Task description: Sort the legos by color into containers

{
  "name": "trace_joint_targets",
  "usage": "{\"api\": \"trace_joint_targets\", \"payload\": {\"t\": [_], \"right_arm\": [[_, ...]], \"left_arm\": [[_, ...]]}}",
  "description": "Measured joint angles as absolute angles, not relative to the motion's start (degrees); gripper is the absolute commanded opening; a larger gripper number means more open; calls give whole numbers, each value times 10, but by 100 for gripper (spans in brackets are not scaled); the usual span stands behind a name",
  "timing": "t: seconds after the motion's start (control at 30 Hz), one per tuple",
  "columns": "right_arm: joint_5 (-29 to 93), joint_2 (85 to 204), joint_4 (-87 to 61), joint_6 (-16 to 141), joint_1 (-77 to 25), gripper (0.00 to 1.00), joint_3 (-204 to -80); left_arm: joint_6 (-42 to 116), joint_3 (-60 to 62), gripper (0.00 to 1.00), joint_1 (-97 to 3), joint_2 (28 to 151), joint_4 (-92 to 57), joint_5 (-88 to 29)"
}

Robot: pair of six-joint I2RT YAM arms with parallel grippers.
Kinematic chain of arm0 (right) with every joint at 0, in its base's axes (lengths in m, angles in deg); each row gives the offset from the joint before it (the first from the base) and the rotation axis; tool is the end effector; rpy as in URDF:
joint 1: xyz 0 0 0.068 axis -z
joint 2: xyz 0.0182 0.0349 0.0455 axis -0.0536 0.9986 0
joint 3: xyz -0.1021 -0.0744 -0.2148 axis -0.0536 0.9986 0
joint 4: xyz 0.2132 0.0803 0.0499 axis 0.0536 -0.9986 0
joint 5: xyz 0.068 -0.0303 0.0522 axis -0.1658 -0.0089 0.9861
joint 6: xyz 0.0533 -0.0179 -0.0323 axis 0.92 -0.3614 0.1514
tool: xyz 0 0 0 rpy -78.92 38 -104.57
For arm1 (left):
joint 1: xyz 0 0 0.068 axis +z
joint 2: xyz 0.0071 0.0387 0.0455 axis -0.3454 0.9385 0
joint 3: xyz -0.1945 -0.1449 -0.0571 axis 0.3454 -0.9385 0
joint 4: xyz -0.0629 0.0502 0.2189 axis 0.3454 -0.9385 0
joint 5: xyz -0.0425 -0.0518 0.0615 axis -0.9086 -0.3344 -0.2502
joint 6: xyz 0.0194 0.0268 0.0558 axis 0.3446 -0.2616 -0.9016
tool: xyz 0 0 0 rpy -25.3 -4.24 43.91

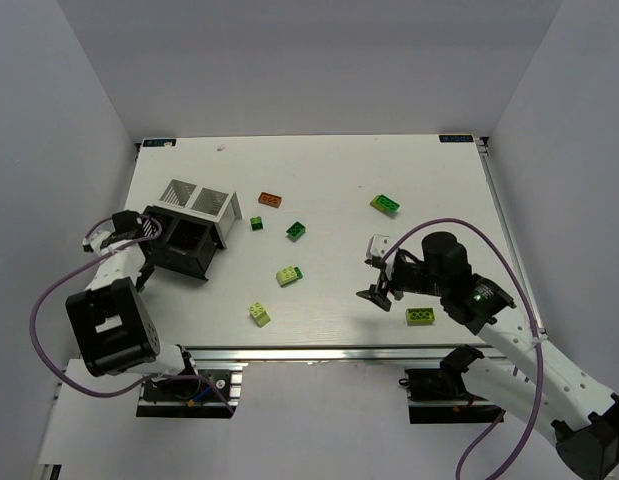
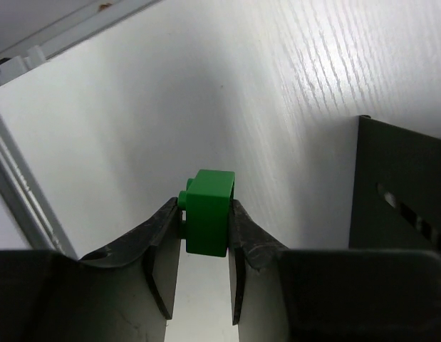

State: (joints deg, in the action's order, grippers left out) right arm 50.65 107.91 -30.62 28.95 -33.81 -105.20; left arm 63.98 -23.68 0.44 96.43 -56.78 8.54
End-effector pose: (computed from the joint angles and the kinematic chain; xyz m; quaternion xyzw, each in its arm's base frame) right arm 0.1279 0.1240 0.2718 -0.5345 0.6283 0.2389 0.5123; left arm 0.2113 0.1065 0.1649 -0.5054 0.8110 0.2291 0.1856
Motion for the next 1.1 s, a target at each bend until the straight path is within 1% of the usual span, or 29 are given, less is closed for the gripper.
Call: {"api": "trace_joint_targets", "payload": {"t": [0.17,0.4,0.57,0.63,0.83,0.93,1.1], "right_arm": [[512,1070,-306,289,-338,79,-1052],[514,1065,-306,288,-346,79,-1052],[509,1065,-306,284,-354,79,-1052],[503,1065,-306,283,-356,79,-1052],[494,1065,-306,282,-360,80,-1052],[489,1064,-306,280,-362,80,-1052],[484,1053,-306,279,-364,81,-1052]], "left_arm": [[673,-218,28,4,915,-612,92],[684,-195,26,4,808,-652,89],[685,-173,24,4,762,-667,55],[684,-161,24,4,748,-674,23],[684,-125,20,-8,740,-676,-59],[684,-107,20,-19,746,-674,-99],[684,-60,21,-60,794,-669,-112]]}}
